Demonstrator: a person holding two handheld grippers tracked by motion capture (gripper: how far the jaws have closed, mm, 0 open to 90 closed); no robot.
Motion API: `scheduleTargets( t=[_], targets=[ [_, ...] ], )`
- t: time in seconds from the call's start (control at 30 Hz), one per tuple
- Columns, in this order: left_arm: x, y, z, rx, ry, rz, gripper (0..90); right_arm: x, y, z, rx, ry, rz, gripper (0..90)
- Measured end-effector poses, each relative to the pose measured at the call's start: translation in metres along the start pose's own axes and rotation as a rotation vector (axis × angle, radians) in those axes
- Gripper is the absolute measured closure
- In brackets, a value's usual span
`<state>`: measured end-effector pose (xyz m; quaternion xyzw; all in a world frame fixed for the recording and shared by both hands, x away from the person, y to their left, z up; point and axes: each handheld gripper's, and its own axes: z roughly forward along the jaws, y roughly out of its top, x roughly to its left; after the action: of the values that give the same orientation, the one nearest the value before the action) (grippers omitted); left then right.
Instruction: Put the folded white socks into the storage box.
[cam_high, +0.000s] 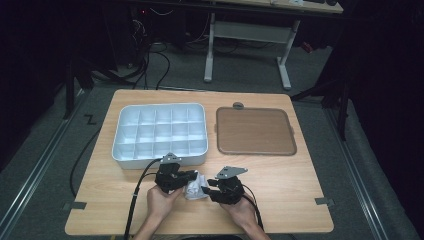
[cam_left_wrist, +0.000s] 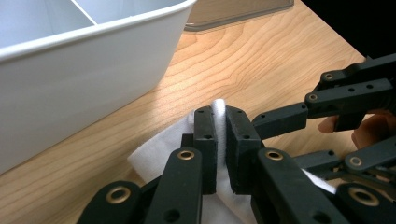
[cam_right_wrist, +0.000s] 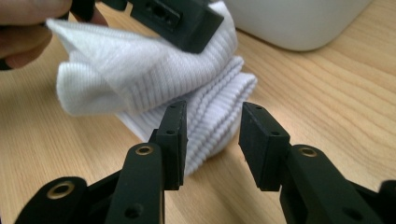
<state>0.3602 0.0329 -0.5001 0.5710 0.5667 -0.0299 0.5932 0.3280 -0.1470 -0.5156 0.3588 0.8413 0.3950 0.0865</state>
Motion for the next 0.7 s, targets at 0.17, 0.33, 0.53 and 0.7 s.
scheduleTargets(
  t=[0.17, 0.33, 0.53, 0.7],
  targets=[
    [0.0, -0.003, 0.003, 0.005, 0.011, 0.021, 84.2, -0.001, -0.004, 0.01, 0.031, 0.003, -0.009, 62.9],
    [0.003, -0.006, 0.006, 0.002, 0.016, 0.024, 84.2, -0.002, -0.005, 0.012, 0.034, 0.009, -0.006, 65.1],
    [0.008, -0.007, 0.011, 0.009, 0.022, 0.039, 84.3, -0.003, -0.004, 0.014, 0.035, 0.003, -0.018, 65.8],
    [0.01, -0.009, 0.012, 0.014, 0.032, 0.065, 84.4, -0.002, -0.004, 0.015, 0.029, -0.004, -0.019, 66.5]
  ],
)
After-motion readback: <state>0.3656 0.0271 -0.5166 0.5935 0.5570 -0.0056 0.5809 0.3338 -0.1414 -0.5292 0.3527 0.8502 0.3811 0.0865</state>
